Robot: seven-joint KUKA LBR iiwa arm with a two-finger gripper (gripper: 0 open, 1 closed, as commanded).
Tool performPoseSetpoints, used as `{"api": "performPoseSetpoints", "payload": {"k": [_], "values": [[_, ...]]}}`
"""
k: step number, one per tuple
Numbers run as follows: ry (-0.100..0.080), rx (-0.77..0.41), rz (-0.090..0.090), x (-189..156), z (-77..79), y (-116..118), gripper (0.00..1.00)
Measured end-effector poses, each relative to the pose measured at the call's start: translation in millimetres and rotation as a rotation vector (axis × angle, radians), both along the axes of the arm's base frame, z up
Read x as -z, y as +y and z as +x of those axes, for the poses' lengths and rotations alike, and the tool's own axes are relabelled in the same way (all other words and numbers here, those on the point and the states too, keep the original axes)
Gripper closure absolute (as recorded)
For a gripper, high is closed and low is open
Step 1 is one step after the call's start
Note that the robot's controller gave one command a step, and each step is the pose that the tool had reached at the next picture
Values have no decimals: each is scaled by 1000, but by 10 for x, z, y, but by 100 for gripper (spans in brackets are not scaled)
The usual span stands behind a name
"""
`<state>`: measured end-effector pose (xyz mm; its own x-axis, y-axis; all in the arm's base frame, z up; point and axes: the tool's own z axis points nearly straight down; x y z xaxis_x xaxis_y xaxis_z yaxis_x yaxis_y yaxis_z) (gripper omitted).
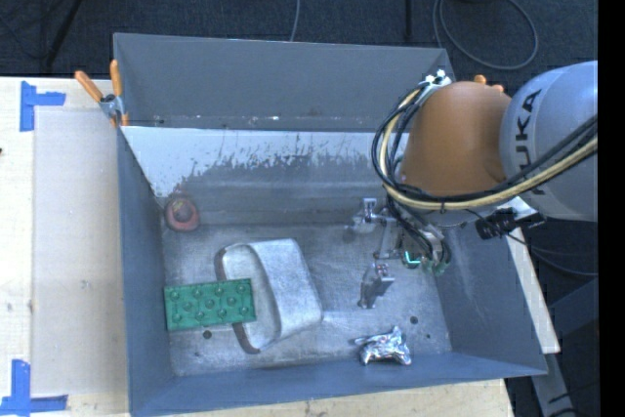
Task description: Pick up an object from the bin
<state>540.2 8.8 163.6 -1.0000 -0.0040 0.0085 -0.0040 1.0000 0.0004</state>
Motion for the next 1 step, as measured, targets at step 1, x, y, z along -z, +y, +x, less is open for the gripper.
{"api": "performPoseSetpoints", "payload": {"k": [1], "values": [[-1,-169,-1,634,-312,-1125,0]]}}
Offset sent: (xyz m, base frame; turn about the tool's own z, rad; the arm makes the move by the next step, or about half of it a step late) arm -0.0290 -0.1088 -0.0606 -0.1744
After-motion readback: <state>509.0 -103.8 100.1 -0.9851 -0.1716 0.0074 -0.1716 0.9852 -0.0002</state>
